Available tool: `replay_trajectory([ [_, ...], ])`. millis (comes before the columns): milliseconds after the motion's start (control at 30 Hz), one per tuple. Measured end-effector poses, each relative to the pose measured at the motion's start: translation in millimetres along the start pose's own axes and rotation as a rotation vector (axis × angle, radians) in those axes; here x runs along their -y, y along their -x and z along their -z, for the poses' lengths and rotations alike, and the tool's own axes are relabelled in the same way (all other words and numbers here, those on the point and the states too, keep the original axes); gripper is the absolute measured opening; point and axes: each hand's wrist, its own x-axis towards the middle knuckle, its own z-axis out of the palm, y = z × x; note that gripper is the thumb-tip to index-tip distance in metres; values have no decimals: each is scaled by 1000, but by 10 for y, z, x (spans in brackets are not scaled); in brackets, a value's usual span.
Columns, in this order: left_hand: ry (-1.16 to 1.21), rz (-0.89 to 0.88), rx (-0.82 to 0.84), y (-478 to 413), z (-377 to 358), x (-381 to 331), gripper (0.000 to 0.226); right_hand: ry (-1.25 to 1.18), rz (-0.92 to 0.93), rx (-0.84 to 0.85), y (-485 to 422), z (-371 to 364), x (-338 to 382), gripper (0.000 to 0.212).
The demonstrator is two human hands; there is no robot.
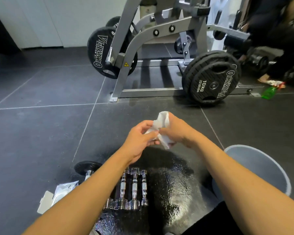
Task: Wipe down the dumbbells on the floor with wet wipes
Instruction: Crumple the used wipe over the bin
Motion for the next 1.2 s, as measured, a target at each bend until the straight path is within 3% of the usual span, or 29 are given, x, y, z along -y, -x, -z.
replay_trajectory([
  [133, -415, -93, -247, 33, -48, -127, 11, -589, 4, 148, 136, 83, 43, 46],
  [200, -250, -37, -218, 76, -128, -232, 20, -714, 19, 148, 191, 169, 19, 31],
  [300, 21, 39, -182, 95, -209, -311, 31, -792, -52, -19, 210, 287, -98, 45],
  [367, 16, -11, -161, 76, -265, -307, 18, -629, -2, -94, 214, 357, -203, 34],
  [433, 67, -27, -158, 66, -373, -326, 23, -495, 51, -132, 279, 397, -264, 31],
  [533, 173, -30, -177, 50, -588, -386, 30, -533, 23, -156, 337, 424, -306, 34],
  [667, 320, 21, -79, 30, -860, -418, 21, -516, 9, -111, 416, 549, -436, 34],
  [800, 161, 48, 10, 35, -1082, -349, 18, -520, -13, -203, 567, 694, -594, 38],
  [967, -88, -4, 3, -17, -1405, -178, 18, -499, -77, -277, 780, 904, -827, 23],
  [1200, -149, 133, 124, -41, -1766, 66, 11, -283, -437, -566, 1018, 1220, -1513, 14],
])
